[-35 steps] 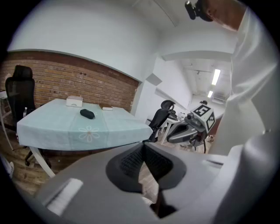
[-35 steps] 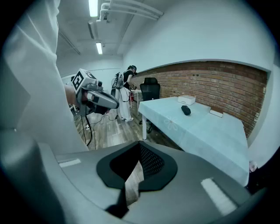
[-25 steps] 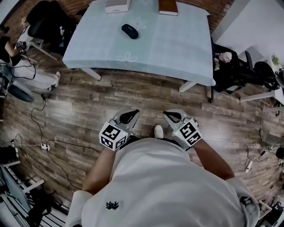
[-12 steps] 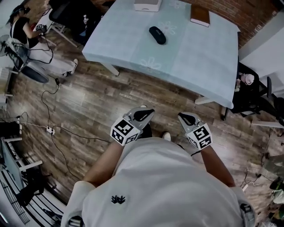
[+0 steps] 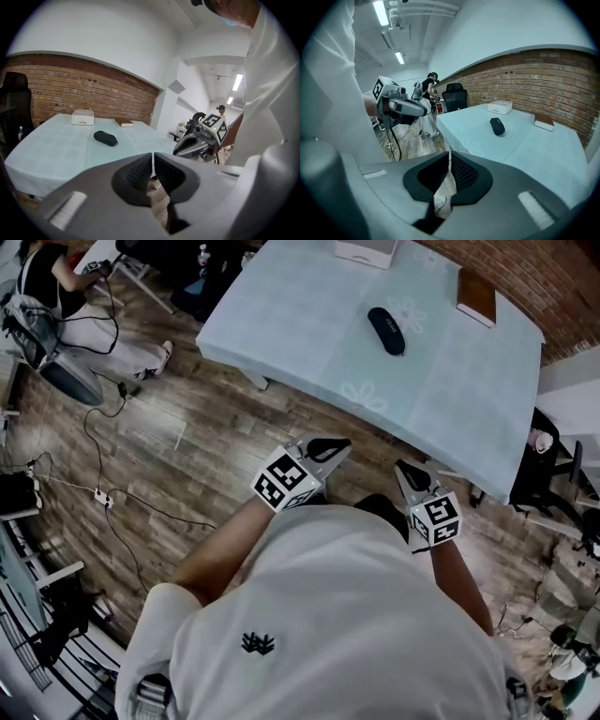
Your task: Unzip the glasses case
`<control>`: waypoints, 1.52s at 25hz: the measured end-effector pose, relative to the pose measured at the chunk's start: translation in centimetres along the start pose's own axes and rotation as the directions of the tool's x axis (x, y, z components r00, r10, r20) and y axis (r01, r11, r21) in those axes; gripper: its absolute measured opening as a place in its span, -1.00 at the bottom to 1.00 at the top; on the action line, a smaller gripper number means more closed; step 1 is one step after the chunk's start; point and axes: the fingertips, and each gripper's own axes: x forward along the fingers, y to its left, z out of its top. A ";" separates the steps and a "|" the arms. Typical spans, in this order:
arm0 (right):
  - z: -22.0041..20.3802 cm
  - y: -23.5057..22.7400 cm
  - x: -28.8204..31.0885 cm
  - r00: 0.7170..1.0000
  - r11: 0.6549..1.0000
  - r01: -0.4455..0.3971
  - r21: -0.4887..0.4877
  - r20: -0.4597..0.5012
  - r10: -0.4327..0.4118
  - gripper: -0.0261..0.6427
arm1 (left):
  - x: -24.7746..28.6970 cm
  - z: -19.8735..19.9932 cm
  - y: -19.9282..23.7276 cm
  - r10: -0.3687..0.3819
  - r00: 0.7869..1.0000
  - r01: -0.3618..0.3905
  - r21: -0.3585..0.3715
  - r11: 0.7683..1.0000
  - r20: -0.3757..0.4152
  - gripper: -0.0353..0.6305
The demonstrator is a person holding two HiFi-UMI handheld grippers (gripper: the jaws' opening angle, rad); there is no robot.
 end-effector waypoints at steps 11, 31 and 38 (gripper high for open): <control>2.7 -6.8 6.4 0.997 0.998 0.051 0.034 -0.053 -0.049 -0.91 | 3.6 1.2 9.3 -0.003 1.000 0.002 -0.064 0.998 -0.023 -0.71; 0.9 -23.7 16.8 0.993 0.999 -0.038 0.034 -0.114 0.041 -0.88 | 21.0 7.0 22.4 0.085 0.979 -0.080 0.034 0.996 -0.186 -0.72; -0.2 -24.4 18.9 0.992 0.999 0.018 0.030 -0.128 -0.014 -0.84 | 25.4 5.7 24.9 0.034 0.960 -0.006 0.098 0.995 -0.279 -0.72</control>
